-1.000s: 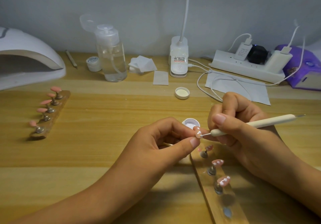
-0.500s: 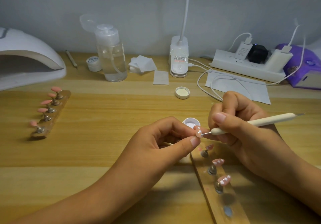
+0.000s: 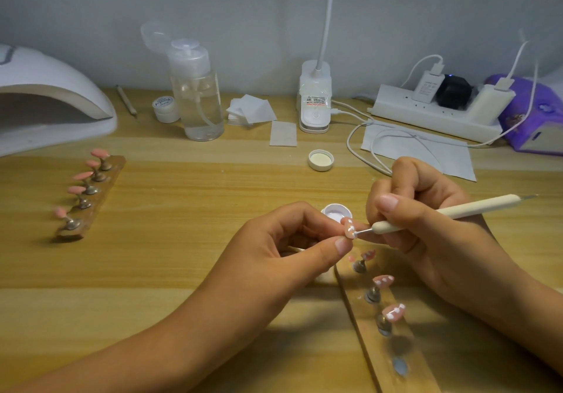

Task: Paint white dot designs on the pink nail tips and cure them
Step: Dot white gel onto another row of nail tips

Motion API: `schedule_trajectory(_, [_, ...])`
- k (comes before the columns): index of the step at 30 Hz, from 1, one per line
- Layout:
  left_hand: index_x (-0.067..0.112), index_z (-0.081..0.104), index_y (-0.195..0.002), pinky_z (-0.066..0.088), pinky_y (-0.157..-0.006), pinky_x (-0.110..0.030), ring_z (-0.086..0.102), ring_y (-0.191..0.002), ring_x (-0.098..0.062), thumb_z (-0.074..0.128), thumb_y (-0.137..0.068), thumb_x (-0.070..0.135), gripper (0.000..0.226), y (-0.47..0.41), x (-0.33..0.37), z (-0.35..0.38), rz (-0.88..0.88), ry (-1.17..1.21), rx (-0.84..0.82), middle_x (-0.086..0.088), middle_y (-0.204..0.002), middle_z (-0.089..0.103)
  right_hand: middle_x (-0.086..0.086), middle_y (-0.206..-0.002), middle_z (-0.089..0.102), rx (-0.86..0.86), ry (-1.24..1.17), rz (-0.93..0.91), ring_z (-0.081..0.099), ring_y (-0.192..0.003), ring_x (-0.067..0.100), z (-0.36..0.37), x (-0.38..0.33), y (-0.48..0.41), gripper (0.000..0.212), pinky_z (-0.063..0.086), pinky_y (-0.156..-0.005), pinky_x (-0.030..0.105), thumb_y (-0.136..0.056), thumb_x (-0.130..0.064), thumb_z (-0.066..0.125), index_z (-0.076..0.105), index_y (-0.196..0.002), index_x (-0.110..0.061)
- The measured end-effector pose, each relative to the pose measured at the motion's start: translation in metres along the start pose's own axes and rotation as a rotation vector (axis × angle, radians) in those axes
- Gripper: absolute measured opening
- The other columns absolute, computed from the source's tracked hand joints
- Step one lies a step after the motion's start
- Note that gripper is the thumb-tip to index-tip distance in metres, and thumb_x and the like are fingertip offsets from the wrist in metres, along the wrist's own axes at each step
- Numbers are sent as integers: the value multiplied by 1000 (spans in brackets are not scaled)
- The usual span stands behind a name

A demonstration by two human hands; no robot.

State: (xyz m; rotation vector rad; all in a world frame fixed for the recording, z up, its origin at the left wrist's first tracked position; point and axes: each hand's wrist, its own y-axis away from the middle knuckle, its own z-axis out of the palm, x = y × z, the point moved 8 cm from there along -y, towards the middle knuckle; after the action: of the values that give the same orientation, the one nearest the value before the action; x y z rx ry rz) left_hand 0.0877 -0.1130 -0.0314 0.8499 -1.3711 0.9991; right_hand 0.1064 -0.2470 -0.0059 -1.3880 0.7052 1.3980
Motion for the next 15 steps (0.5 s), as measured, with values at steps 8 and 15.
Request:
schedule_trajectory(8, [31,72,-77,48,-66,-14,60,-68,0,74,-74,27,5,0,1,-1,10,15,11,11,-75,70,-7,-55,46,73,-68,-51,45,-49,3,-10,-4,-2,24,56,-81,36,-76,-35,77,56,-75,-23])
schedule_trajectory(15, [27,75,-79,49,-64,-14,62,-71,0,73,-67,34,14,-3,-2,-18,3,234,154,8,-79,71,-3,-90,72,205,351,-124,67,-90,15,-20,-9,-3,9,53,-84,25,-81,-29,69,74,-86,-23])
